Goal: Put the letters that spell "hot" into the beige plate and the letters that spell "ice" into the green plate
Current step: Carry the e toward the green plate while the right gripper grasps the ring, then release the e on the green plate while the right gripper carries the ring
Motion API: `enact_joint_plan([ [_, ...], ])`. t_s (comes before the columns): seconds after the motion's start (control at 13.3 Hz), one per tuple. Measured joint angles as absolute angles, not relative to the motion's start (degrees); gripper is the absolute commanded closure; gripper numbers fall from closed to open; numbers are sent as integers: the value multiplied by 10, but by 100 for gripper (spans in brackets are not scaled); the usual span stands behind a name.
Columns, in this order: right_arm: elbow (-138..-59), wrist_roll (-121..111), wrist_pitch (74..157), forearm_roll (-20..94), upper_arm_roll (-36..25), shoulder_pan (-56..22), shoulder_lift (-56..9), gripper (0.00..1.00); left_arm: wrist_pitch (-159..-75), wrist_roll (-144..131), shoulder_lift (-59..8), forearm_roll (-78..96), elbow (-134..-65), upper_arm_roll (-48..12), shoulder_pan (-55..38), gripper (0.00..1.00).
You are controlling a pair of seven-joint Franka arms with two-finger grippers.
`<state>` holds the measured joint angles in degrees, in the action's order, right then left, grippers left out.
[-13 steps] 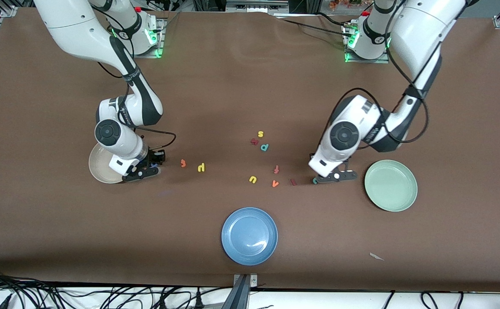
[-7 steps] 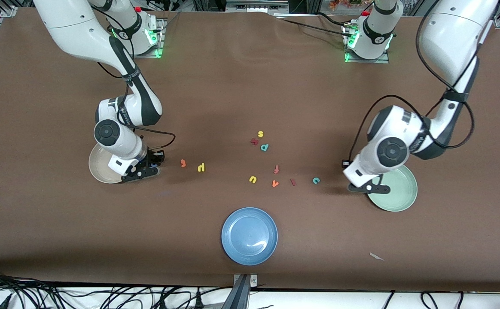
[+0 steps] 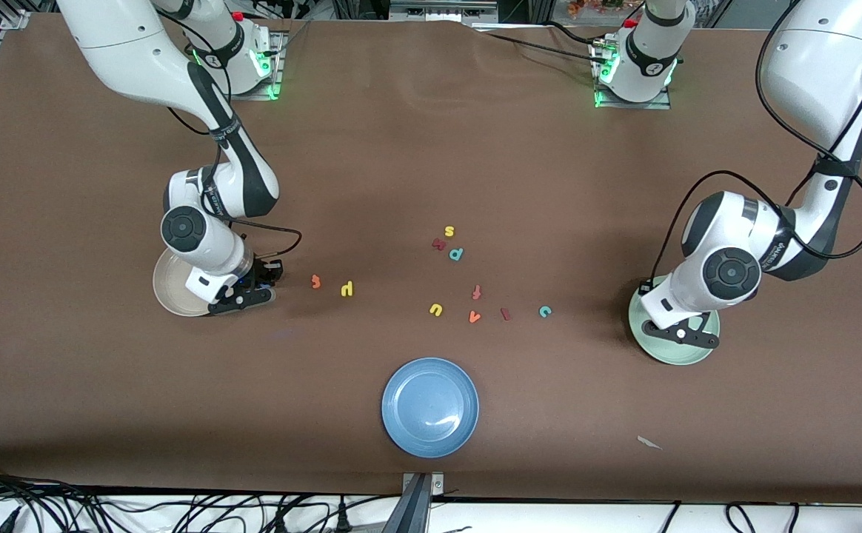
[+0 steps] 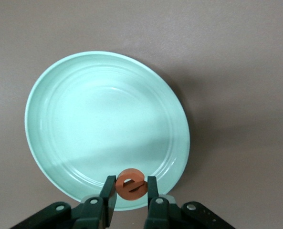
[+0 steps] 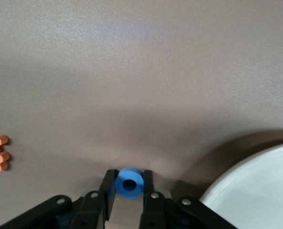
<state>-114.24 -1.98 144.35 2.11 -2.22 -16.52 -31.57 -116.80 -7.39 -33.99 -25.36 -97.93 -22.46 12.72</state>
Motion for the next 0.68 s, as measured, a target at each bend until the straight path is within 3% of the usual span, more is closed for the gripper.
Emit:
enact_joint_plan([
  [0.6,-1116,-20,1377,21,-28,-163,-290,81,-1170,-55,-347,-259,-980,-224,152,85],
  [0.68,-1112,-20,1365,21,-32,-162,-281,81,-1175,-54,-350,-259,-980,-224,157,81],
])
